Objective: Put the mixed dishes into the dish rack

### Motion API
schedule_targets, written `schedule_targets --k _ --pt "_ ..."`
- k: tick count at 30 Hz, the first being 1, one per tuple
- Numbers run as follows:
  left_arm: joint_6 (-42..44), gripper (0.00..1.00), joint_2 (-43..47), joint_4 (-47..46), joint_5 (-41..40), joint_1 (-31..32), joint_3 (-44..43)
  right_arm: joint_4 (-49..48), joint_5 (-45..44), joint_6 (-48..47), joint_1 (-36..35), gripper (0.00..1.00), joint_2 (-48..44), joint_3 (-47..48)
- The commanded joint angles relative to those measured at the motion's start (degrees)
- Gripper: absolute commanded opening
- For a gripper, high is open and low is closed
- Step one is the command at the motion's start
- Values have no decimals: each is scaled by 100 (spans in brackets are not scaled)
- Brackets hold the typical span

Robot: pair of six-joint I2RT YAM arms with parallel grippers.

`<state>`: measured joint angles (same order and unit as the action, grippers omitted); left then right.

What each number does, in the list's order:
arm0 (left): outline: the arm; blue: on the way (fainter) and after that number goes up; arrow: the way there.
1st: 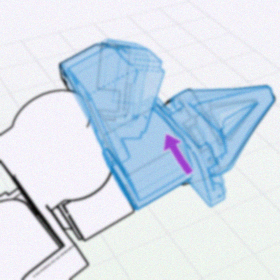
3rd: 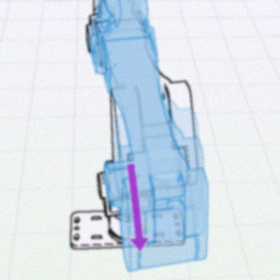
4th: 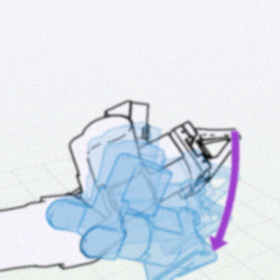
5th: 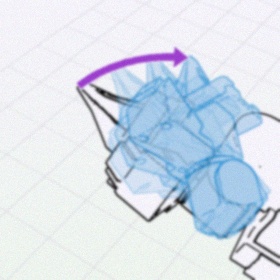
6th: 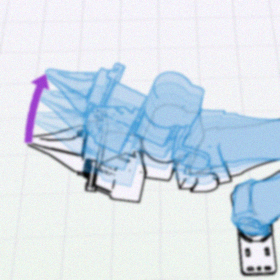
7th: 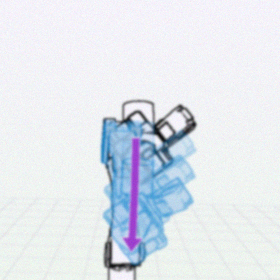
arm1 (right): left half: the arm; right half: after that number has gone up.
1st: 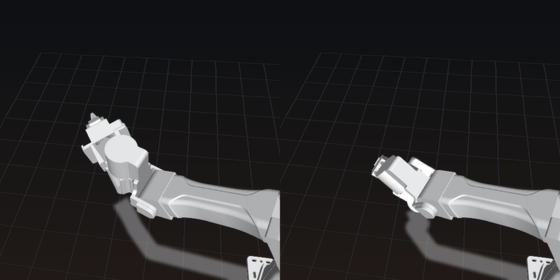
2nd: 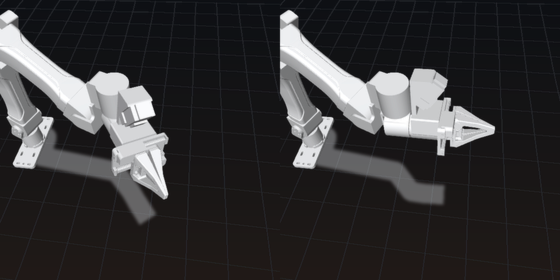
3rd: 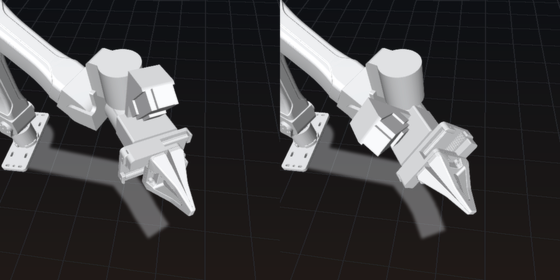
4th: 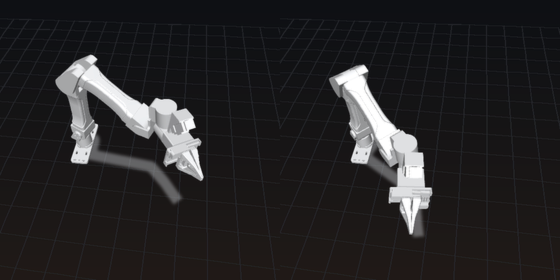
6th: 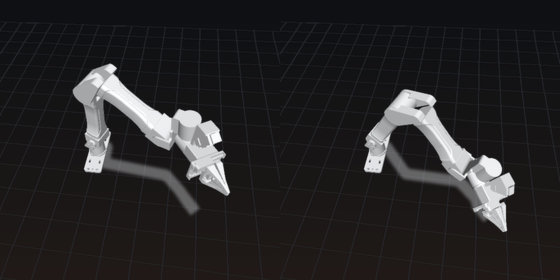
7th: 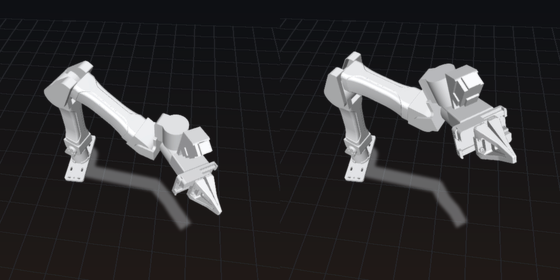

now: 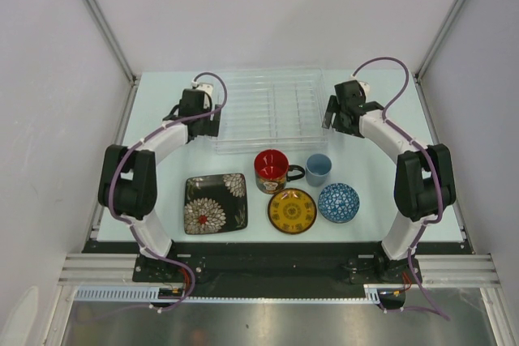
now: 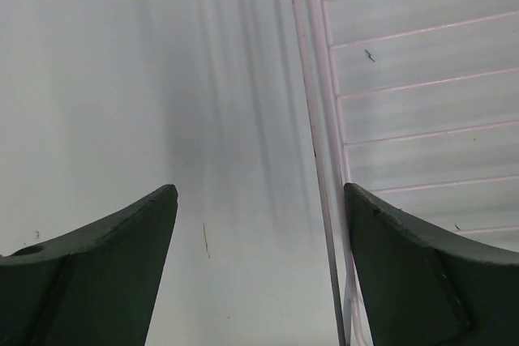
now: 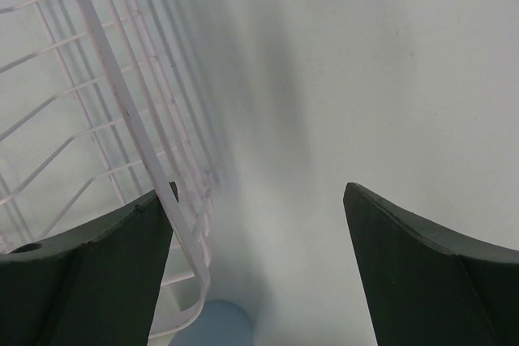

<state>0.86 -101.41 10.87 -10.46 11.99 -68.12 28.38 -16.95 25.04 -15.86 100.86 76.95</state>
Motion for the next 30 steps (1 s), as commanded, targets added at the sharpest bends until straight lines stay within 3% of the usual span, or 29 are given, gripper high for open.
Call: schedule_targets --k 1,19,24,26,30 --pt "37 87 393 47 -211 -30 272 -254 -265 54 153 88 -57 136" --pt "195 87 -521 442 -624 -30 -1370 -16 -546 107 -163 89 -172 101" --pt "55 89 -188 626 -387 -30 -1546 -464 -476 -42 -216 93 -592 119" --pt "-15 94 -38 810 -360 -30 -1748 -579 -406 -130 -277 100 -760 206" --pt "-51 100 541 1109 -203 -30 -2039 -798 -537 -525 -575 100 -1234 374"
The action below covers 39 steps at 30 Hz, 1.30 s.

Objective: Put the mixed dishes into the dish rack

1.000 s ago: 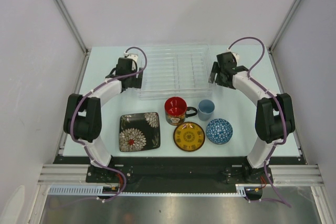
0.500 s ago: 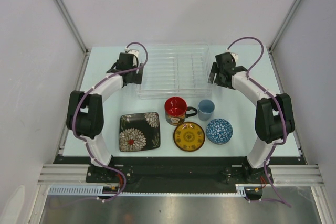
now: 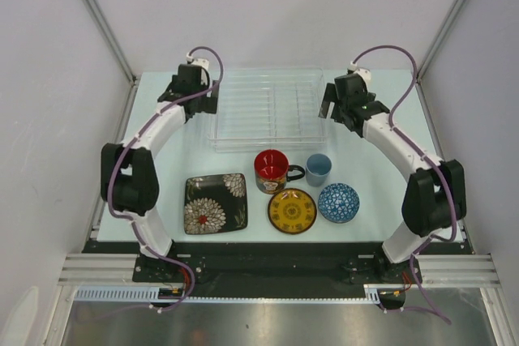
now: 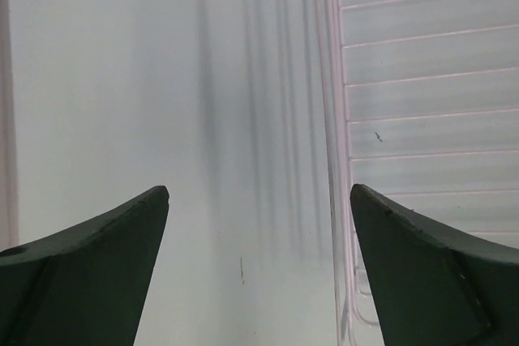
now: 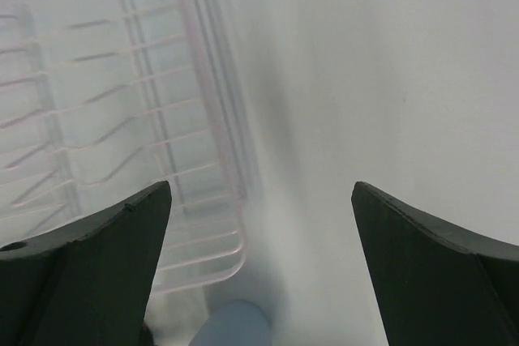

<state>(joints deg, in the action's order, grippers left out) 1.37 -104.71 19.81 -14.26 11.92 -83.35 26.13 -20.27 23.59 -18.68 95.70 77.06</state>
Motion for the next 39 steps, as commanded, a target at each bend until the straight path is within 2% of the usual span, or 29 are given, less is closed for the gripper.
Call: schedule_targets --k 1,5,9,10,12,13,14,15,16,17,18,19,20,21,22,23,24,25,28,34,39 --pt "-93 100 1186 286 239 -23 -550 -626 -214 -452 -364 100 -954 363" --pt "12 100 2092 759 617 -32 -349 -837 -13 -848 -768 100 -1492 380" --pt "521 99 2998 1419 1249 -32 116 -785 1085 -619 -1198 100 -1862 371" --pt "662 97 3217 1542 1381 -32 404 -733 1104 -602 -1591 99 -1923 371" --pt "1136 95 3911 1762 1575 -32 827 -549 1244 -514 -1980 93 -1985 363" --pt "1312 95 4149 1780 1636 -41 1351 -478 1271 -435 -2156 80 -1994 328" --pt "1670 94 4404 1789 1776 -50 1626 -416 1271 -330 -2584 72 -2003 284" --pt "1839 94 4937 1807 1873 -50 2151 -364 1176 -286 -2788 59 -2011 214" --pt "2189 83 5177 1807 1927 -50 2417 -380 1114 -259 -2991 49 -2020 -13" --pt "2340 76 5458 1789 2023 -50 2681 -415 1035 -181 -3419 36 -2055 -146" --pt "2438 63 5878 1780 2015 -50 3128 -494 834 -110 -3597 9 -2099 -295" --pt "2595 40 6091 1763 2006 -50 3341 -556 762 -5 -3791 2 -2125 -566" --pt "2632 32 6259 1763 2015 -50 3517 -643 736 92 -4071 0 -2152 -717" --pt "2675 26 6496 1789 2032 -50 3797 -827 787 249 -4213 14 -2135 -840" --pt "2676 30 6594 1798 2033 -50 3930 -881 797 303 -4327 37 -2091 -911" --pt "2658 46 6664 1789 1998 -50 4028 -925 797 356 -4424 61 -2030 -1007" --pt "2702 74 6717 1798 2058 -50 4203 -943 805 452 -4617 89 -1881 -1043" --pt "2859 100 6770 1876 2129 -50 4283 -960 806 514 -4680 93 -1810 -1087" --pt "3184 100 6788 1799 2226 -50 4616 -1162 911 593 -4865 99 -1477 -1342" --pt "4204 100 6893 1341 2200 -50 5337 -1540 1262 682 -4874 98 -914 -1685" --pt "5021 100 7148 1411 2568 -128 5558 -1734 1728 717 -4795 96 -386 -1694"
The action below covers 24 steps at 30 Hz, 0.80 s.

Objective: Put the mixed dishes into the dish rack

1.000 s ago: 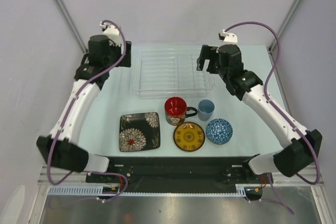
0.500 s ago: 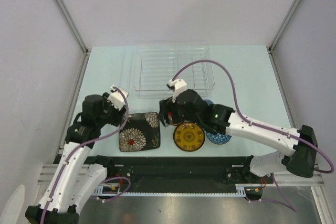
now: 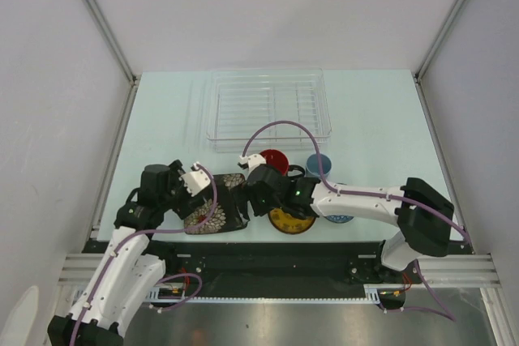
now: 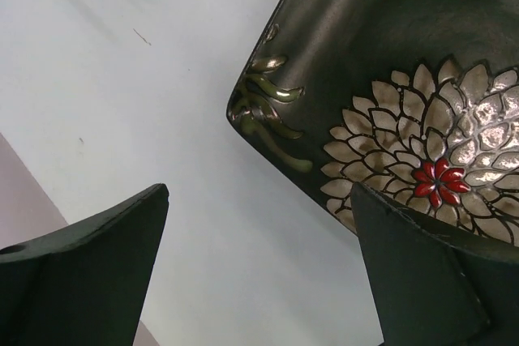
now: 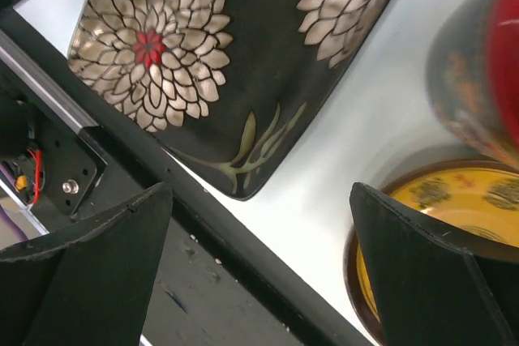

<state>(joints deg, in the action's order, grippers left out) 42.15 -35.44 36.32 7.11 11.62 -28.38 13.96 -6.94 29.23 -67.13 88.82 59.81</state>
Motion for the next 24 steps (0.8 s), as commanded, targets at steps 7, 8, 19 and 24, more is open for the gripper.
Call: schedule_targets --k 7,8,19,24 --pt "1523 100 29 -107 800 -633 34 -991 1106 205 306 94 935 31" --pt "1620 100 -41 -116 896 -756 26 -1026 1255 232 402 93 1005 31" --pt "3606 100 -912 34 1257 -2023 122 -1299 1696 311 587 91 1428 83" --pt "4239 100 -1035 358 1538 -2058 245 -1273 1713 258 587 90 1524 215"
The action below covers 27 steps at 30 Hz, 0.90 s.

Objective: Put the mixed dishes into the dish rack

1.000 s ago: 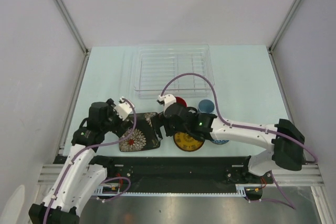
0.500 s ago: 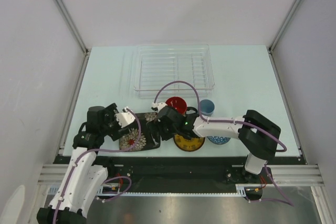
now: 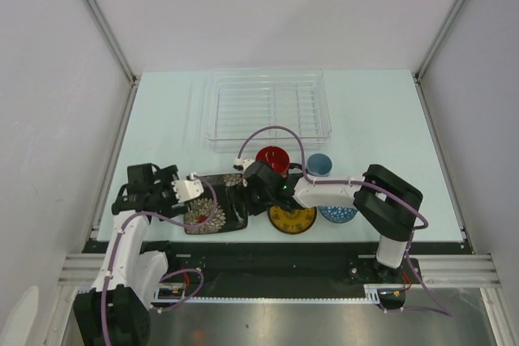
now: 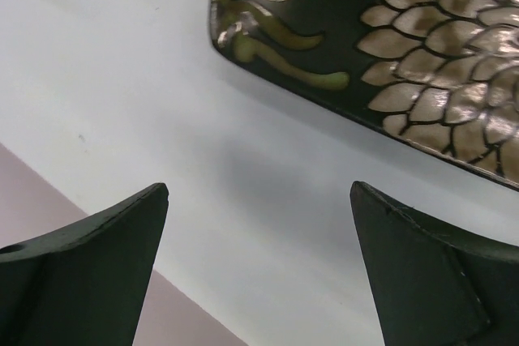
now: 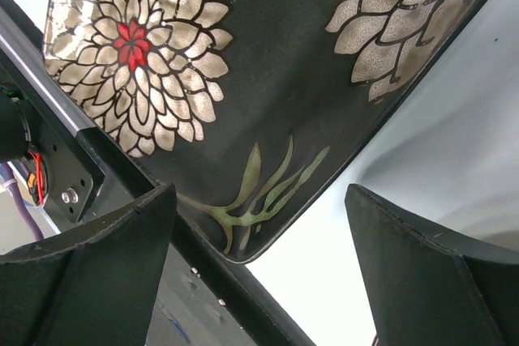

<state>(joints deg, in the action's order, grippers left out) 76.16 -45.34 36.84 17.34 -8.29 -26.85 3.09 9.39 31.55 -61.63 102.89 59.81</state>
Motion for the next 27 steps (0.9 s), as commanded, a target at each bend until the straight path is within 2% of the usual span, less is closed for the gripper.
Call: schedule_targets --k 1,13,19,27 --pt "856 100 -54 332 629 -67 110 -178 89 18 28 90 134 259" --pt "892 100 -115 -19 946 -67 611 25 265 -184 -157 89 723 1348" --pt "85 100 -597 -484 938 -76 533 77 283 -184 -166 88 882 1516" --pt "-321 100 -1336 -389 1140 -58 93 -256 414 -9 -25 88 1040 1525"
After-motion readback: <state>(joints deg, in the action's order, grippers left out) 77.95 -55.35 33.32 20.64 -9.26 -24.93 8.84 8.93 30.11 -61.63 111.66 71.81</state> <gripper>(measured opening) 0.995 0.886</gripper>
